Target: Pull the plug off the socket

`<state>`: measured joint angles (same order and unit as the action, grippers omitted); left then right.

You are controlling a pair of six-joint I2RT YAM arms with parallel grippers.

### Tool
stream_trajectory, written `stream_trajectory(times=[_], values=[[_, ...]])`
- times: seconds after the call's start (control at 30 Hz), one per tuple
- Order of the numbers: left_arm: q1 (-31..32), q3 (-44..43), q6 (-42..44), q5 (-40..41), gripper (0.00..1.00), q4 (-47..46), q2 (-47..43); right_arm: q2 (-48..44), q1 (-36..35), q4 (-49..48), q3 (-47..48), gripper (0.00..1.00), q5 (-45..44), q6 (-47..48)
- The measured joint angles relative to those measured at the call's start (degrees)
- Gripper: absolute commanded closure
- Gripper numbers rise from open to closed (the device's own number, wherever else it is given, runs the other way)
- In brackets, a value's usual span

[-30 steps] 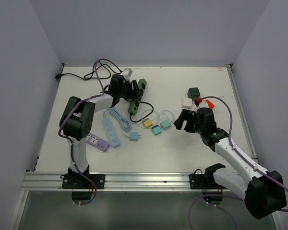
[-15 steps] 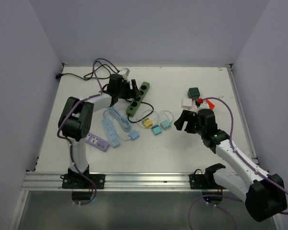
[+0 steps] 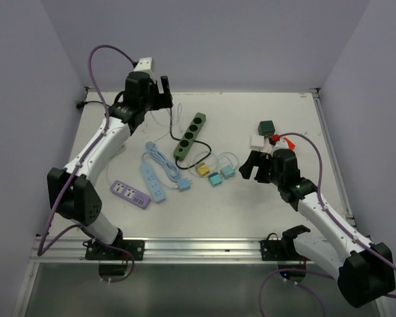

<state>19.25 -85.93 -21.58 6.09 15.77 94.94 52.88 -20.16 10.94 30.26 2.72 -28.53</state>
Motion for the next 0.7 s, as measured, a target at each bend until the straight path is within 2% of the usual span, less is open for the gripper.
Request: stream_trajectory(times=[0.1,0.23,0.33,0.43,0.53,0.6,0.7], values=[[-0.04,-0.02,1.88,4.68,0.07,6.56,-4.92,-0.04,0.00,1.60,1.66,0.07,0.00,0.00],[-0.07,2.03,4.61,6.88,0.06,12.81,-10.58,-0.11,0.00,4.02,4.57,0.06,0.07,0.00],[-0.07,6.69,5.33,7.19,0.06,15.47,-14.45,-0.15,0.00,5.64,7.13,0.05,0.48,0.04],[-0.07,16.39,5.05,7.15,0.06,15.15,-20.46,-0.13,0.00,8.35,10.25,0.01,0.57,0.33],[-0.07,30.62,4.44,6.95,0.03,11.69,-33.73,-0.11,0.00,10.91,13.92,0.01,-1.92,1.01],[-0.07,38.69,4.17,6.93,0.01,8.63,-45.77,-0.15,0.00,12.72,16.31,0.01,-4.90,1.60],[-0.09,42.99,4.11,8.24,0.00,5.49,-59.01,-0.17,0.00,15.67,19.26,0.01,-9.94,2.12]])
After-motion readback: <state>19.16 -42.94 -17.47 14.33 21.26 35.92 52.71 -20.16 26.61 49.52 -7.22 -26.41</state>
